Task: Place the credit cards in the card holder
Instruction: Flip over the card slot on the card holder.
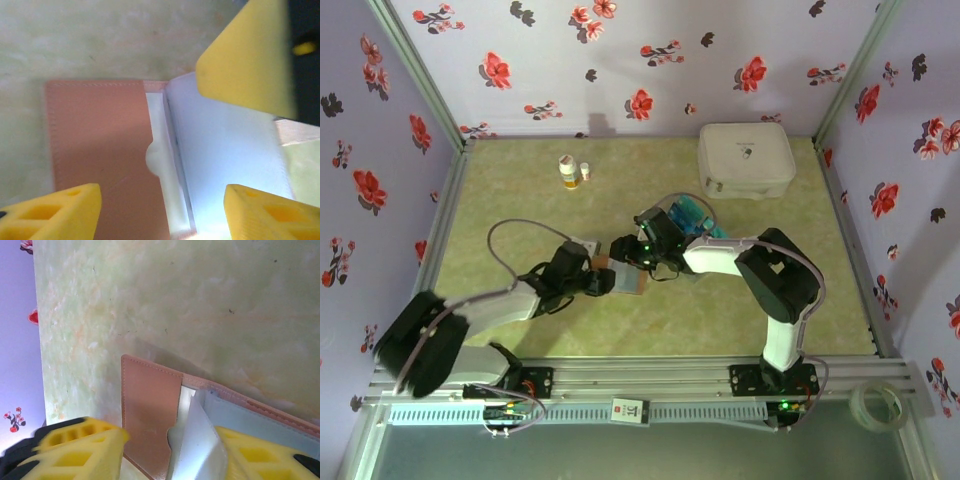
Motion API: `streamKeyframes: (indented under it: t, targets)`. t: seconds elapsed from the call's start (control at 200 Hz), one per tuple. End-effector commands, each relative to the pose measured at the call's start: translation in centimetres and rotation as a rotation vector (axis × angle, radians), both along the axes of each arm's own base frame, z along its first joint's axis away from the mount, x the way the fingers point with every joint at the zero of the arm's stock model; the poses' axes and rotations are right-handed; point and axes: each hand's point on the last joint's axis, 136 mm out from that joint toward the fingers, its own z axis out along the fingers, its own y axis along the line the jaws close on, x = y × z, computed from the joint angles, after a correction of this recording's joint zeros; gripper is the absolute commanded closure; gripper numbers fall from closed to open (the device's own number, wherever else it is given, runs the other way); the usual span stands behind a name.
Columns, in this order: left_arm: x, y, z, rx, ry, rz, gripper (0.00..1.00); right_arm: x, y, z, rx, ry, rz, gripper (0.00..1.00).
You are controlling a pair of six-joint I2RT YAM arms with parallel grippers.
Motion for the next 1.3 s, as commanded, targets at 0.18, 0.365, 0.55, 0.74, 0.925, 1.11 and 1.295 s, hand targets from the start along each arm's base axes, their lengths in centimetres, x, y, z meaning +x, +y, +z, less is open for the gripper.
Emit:
streamKeyframes:
  t: [0.18, 0.365, 0.55, 0.74, 0.925, 1.11, 1.295]
  targets:
    - [-0.5, 4.7, 3.7, -0.035, -0.068, 0.129, 0.22, -0.3, 3.4, 1.4, 0.036, -0.007, 0.021, 0.51]
    - [-0.3, 5.1, 4.0, -0.04, -0.073, 0.146, 0.21, -0.2, 5.2, 0.5, 0.016, -0.002, 0.033, 0.51]
    - [-0.2, 5.0, 3.9, -0.04, -0.067, 0.144, 0.2, 0.2, 6.1, -1.2, 0.011, 0.015, 0.03, 0.52]
    - [0.0, 4.8, 3.5, -0.031, -0.055, 0.141, 0.2, 0.2, 6.3, -0.3, 0.025, 0.003, 0.049, 0.51]
    - [0.2, 4.6, 3.1, -0.036, -0.045, 0.147, 0.19, -0.1, 5.8, 2.2, 0.02, -0.042, 0.082, 0.51]
    - [0.6, 4.2, 3.1, -0.052, -0.037, 0.157, 0.17, 0.2, 3.6, 5.1, -0.034, -0.118, 0.092, 0.5]
    - [1.1, 4.0, 3.1, -0.028, -0.021, 0.154, 0.1, 0.4, 0.8, 6.2, -0.109, -0.167, 0.077, 0.5]
